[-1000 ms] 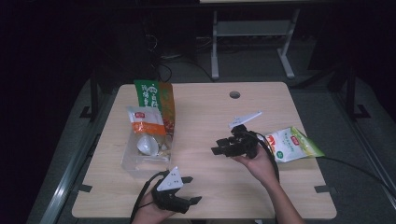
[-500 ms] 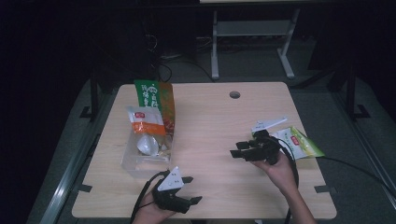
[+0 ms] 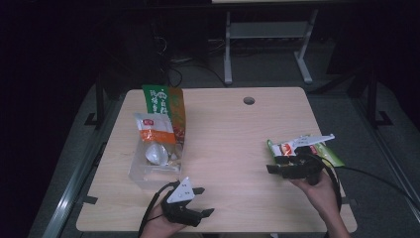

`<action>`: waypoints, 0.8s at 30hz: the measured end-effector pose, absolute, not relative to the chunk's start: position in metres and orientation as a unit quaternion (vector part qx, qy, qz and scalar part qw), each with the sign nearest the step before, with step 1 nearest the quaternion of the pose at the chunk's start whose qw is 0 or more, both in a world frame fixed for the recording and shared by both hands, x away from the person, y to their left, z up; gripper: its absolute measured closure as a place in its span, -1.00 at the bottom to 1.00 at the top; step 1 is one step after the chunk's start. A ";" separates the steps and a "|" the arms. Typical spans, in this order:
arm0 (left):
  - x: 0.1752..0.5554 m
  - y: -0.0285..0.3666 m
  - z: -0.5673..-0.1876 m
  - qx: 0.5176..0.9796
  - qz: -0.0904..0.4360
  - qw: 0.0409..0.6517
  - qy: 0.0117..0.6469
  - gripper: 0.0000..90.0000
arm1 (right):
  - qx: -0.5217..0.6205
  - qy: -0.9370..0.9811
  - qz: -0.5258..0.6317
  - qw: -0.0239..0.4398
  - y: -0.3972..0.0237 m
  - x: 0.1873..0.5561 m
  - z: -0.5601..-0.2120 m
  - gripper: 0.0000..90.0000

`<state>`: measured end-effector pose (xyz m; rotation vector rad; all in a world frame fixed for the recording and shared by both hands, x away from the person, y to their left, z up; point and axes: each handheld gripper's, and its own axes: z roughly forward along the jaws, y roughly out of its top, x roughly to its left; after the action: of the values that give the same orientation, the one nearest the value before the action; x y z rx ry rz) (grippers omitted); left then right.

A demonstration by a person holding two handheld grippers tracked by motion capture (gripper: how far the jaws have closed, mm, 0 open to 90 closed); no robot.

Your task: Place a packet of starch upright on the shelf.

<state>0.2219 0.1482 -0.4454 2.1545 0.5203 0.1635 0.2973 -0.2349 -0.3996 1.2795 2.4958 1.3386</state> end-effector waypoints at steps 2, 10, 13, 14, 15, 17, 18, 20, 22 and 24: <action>0.222 0.148 -0.446 0.868 0.065 0.444 0.211 -0.34 | 0.418 0.802 0.427 0.024 -0.242 0.294 -0.402 -0.10; 0.223 0.150 -0.447 0.868 0.066 0.442 0.215 -0.34 | 0.452 0.791 0.410 0.040 -0.270 0.281 -0.407 -0.15; 0.224 0.150 -0.447 0.868 0.067 0.442 0.215 -0.34 | 0.466 0.785 0.406 0.048 -0.282 0.275 -0.410 -0.18; 0.224 0.150 -0.447 0.869 0.067 0.441 0.215 -0.34 | 0.472 0.782 0.403 0.048 -0.286 0.274 -0.411 -0.19; 0.223 0.150 -0.447 0.868 0.067 0.442 0.215 -0.34 | 0.476 0.780 0.402 0.047 -0.288 0.272 -0.412 -0.20; 0.223 0.150 -0.448 0.868 0.067 0.441 0.217 -0.34 | 0.485 0.777 0.398 0.051 -0.296 0.270 -0.415 -0.22; 0.223 0.149 -0.448 0.868 0.067 0.441 0.217 -0.34 | 0.489 0.774 0.398 0.052 -0.299 0.269 -0.416 -0.23; 0.223 0.149 -0.448 0.869 0.067 0.440 0.216 -0.34 | 0.496 0.771 0.397 0.054 -0.306 0.266 -0.419 -0.25; 0.223 0.148 -0.448 0.871 0.068 0.438 0.213 -0.34 | 0.499 0.769 0.395 0.058 -0.312 0.265 -0.421 -0.26; 0.223 0.148 -0.449 0.871 0.067 0.438 0.213 -0.34 | 0.507 0.766 0.392 0.058 -0.317 0.263 -0.423 -0.26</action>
<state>0.2227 0.1478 -0.4486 2.1642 0.5282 0.1668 0.2634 -0.3166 -0.4227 1.5362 2.3210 1.1881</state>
